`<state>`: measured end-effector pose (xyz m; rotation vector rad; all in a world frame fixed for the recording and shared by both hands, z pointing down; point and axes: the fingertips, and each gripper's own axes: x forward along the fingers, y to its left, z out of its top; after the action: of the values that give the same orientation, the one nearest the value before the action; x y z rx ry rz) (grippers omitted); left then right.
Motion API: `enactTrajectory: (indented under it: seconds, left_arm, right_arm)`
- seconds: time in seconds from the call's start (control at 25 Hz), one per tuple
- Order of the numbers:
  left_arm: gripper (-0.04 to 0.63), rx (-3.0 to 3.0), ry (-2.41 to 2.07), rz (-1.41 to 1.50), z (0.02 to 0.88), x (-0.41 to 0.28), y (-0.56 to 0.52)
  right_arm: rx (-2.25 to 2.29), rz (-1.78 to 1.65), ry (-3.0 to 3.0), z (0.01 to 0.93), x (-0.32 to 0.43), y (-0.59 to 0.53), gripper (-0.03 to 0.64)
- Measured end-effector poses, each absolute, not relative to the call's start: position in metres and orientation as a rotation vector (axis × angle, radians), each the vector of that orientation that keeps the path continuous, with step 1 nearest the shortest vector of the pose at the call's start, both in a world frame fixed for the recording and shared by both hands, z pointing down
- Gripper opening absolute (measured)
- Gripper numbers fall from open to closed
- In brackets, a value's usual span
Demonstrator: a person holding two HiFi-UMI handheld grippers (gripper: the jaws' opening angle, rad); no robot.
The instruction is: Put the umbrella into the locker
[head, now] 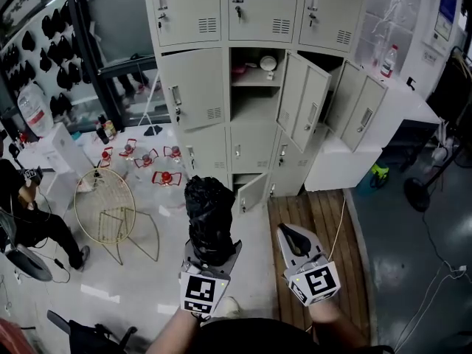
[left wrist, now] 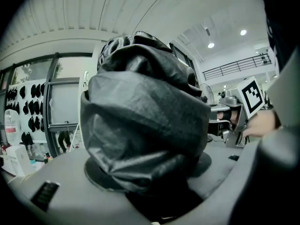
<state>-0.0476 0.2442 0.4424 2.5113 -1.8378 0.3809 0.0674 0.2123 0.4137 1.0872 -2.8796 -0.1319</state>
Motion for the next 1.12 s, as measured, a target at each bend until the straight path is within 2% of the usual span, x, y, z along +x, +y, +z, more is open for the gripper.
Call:
enactTrajectory:
  seconds: [0.68,1.12]
  left_arm:
    - [0.304,2.559,-1.77,0.409,0.44,-0.103,0.183]
    - [0.304,2.609,-1.689,0.387,0.441,-0.112,0.169]
  right_arm:
    - [1.085,-0.181,-2.855,0.402,-0.005,0.157,0.031]
    - [1.169,-0.191,-2.845,0.391,-0.015,0.146,0.031]
